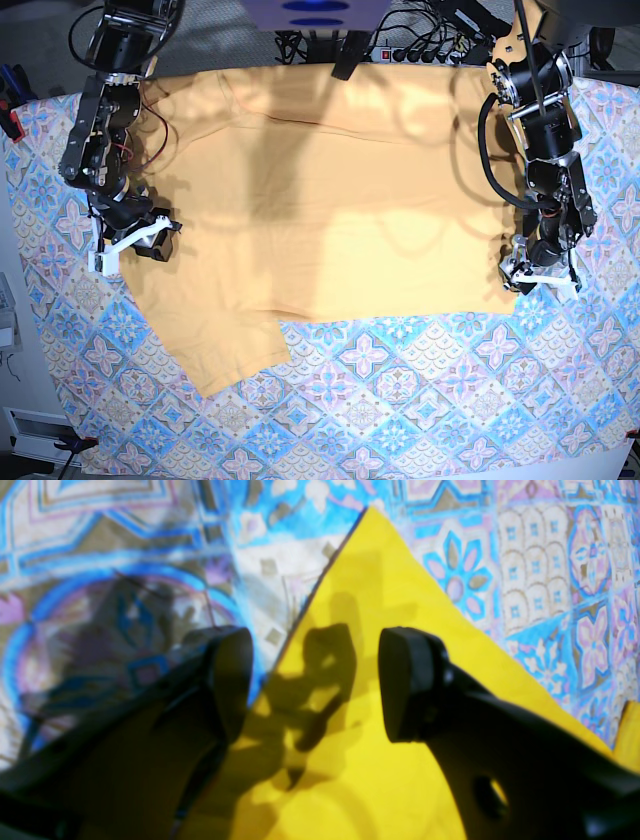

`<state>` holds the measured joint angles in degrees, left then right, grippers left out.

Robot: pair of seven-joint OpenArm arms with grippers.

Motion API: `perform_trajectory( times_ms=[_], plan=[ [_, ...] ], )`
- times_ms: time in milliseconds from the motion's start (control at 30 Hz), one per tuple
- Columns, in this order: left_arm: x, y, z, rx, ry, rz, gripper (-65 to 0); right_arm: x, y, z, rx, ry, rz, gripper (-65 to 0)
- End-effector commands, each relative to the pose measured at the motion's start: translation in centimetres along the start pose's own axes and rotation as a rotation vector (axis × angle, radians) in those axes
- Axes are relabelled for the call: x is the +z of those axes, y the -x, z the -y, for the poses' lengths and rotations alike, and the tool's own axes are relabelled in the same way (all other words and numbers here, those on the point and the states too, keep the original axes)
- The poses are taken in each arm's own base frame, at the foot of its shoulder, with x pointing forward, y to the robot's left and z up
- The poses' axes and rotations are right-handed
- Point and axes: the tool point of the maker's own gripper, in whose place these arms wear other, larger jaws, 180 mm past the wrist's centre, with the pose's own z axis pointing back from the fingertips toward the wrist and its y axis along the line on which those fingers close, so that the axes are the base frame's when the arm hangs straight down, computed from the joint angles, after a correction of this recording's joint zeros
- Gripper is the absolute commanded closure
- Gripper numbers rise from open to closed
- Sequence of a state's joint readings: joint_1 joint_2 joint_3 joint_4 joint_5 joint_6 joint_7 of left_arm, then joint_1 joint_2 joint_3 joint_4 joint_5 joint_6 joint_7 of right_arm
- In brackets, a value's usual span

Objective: Fold the T-shirt properly
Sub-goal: 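Lower both grippers and grasp the shirt's side edges midway down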

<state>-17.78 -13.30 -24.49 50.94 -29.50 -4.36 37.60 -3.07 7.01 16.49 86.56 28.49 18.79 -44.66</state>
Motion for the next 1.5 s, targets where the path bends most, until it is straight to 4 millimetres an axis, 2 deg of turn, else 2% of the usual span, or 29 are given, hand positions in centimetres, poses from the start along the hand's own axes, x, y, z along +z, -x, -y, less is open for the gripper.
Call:
perform_trajectory(
  times_ms=[0,167,433,500,633,700,767,933,1067,1300,1467],
  plan=[
    [0.2,-2.1,0.9,-0.008,0.023,0.05,-39.3,0.3,-1.9,-0.2,0.016,-0.009,0.055,-18.5],
    [-0.4,-0.1,0.0,0.012,0.003,-0.001,-39.3,0.4,-2.2,-0.3,0.02,-0.01,0.061,-18.5],
    [-0.4,1.1,-0.8,0.014,-0.009,-0.021,-38.2,0.5,-2.4,-0.3,0.022,-0.011,0.069,-18.5],
    [-0.4,2.1,-0.9,0.016,-0.01,-0.039,-31.7,0.5,-2.4,-0.3,0.022,-0.011,0.069,-18.5],
    [-0.5,3.0,-0.9,0.023,-0.008,-0.057,-9.7,0.5,-2.4,-0.3,0.021,-0.011,0.068,-18.5],
    [-0.4,3.1,-0.9,0.023,-0.009,-0.061,-5.7,0.5,-2.4,-0.3,0.021,-0.011,0.069,-18.5],
    [-0.3,3.5,-1.3,0.02,-0.014,-0.063,-5.6,0.4,-2.4,-0.3,0.021,-0.011,0.069,-18.5],
    [1.1,2.6,-0.6,-0.017,0.014,-0.003,-4.8,0.4,-2.2,0.0,0.015,-0.005,0.066,-18.5],
    [2.8,1.9,-0.4,-0.06,0.029,0.048,0.0,0.3,-2.4,-0.1,0.018,-0.007,0.069,-18.5],
    [5.0,1.8,0.1,-0.077,0.065,0.072,0.0,0.3,-2.6,-0.2,0.019,-0.008,0.073,-18.5],
    [5.2,1.1,0.1,-0.06,0.068,0.09,0.0,0.2,-2.6,-0.2,0.02,-0.009,0.072,-18.6]
  ],
)
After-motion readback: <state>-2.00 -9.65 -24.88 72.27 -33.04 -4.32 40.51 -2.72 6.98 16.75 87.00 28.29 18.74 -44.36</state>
